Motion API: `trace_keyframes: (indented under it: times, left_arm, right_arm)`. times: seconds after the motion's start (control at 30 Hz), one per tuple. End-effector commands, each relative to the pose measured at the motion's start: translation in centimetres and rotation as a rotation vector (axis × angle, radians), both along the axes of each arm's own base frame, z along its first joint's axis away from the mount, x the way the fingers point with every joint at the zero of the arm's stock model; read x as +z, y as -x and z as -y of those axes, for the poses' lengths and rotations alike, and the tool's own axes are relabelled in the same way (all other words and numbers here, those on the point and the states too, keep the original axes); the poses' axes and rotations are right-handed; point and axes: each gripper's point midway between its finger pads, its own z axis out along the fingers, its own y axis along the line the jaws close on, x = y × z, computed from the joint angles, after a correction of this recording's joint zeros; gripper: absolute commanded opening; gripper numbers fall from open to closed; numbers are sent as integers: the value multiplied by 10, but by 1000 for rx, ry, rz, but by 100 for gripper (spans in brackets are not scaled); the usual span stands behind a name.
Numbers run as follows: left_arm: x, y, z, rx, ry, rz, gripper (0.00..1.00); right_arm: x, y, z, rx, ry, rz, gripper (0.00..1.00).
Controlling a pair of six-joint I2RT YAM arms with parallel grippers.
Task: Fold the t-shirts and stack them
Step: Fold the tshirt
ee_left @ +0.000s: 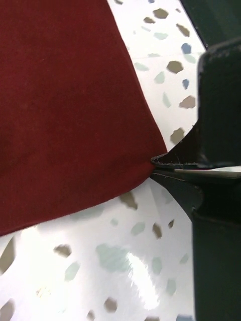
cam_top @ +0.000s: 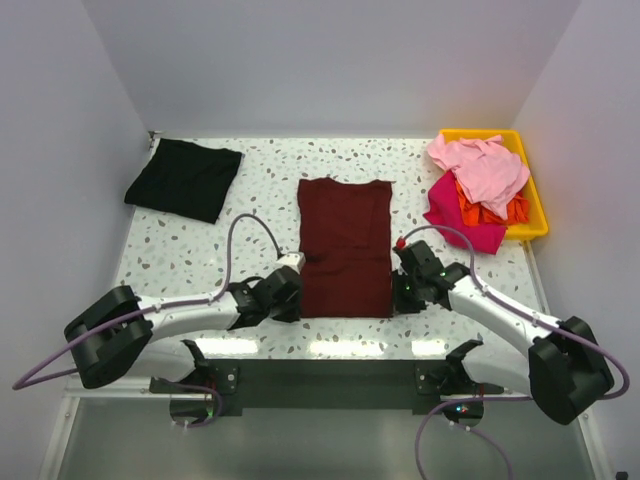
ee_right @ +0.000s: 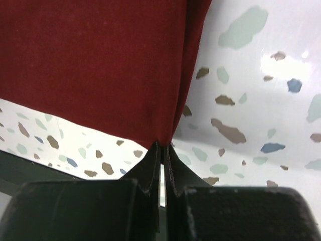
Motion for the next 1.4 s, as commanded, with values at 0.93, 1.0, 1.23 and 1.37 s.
trace_keyframes:
  times: [0.93,1.0,1.23,1.37]
  left_arm:
    - [44,103,19,-10,20,-92,0]
    - [53,101,20,-1,33,-76,0]
    - [99,88,36,2,100,-11,0]
    - [107,78,41,11,97,19,0]
  right_arm:
    - [42,76,-10,14,-77,-50,0]
    - [57,75,-9,7,-83,-29,0]
    - [107,51,-23,-11,-161,99,0]
    - [119,31,-31,-10,-147,159,0]
